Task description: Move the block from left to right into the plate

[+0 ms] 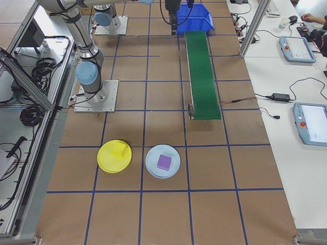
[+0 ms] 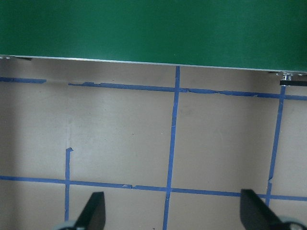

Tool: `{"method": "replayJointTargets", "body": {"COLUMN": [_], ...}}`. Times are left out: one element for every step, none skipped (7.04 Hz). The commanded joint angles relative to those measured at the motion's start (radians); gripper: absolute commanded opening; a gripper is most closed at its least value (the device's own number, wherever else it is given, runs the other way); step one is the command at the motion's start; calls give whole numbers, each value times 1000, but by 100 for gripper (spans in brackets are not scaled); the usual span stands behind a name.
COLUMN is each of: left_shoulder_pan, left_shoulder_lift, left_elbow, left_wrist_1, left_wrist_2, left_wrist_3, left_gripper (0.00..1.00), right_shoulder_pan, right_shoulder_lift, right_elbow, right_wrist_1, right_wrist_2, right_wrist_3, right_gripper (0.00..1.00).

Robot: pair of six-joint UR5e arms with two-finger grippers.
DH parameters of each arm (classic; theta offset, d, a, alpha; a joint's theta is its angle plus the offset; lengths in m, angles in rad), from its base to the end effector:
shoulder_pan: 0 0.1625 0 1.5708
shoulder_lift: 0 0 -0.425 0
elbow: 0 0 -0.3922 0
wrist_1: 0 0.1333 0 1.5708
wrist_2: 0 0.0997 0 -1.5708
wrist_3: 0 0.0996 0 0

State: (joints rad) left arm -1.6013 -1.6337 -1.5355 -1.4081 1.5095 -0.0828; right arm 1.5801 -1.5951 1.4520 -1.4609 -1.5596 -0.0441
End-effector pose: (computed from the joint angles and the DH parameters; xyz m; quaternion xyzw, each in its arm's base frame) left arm -0.1555 -0.5264 0.4908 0.0240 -0.9970 0.0656 0.0343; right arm 0.1389 -0.4795 0.5471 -0.0268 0.9995 -0.0167 0.0053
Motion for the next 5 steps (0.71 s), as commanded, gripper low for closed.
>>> {"method": "replayJointTargets", "body": {"left_shoulder_pan": [0,0,0,0,0], "left_shoulder_lift": [0,0,0,0,0], "left_elbow": [0,0,0,0,0], "left_wrist_1": [0,0,0,0,0], "left_wrist_2": [0,0,0,0,0], "left_wrist_3": [0,0,0,0,0], "left_gripper": [100,100,100,100,100], "right_shoulder_pan": [-2,1,-6,-2,-8], "right_shoulder_lift": [66,57,38,35,34], "right_elbow": [-103,-60,-38,-36,-42], "right_wrist_1": [92,103,93,90,91], "right_wrist_2": [-50,-40,-51,-53,-50], "right_wrist_3": [64,99,92,93,101], "right_gripper": [100,98,98,100,100]}}
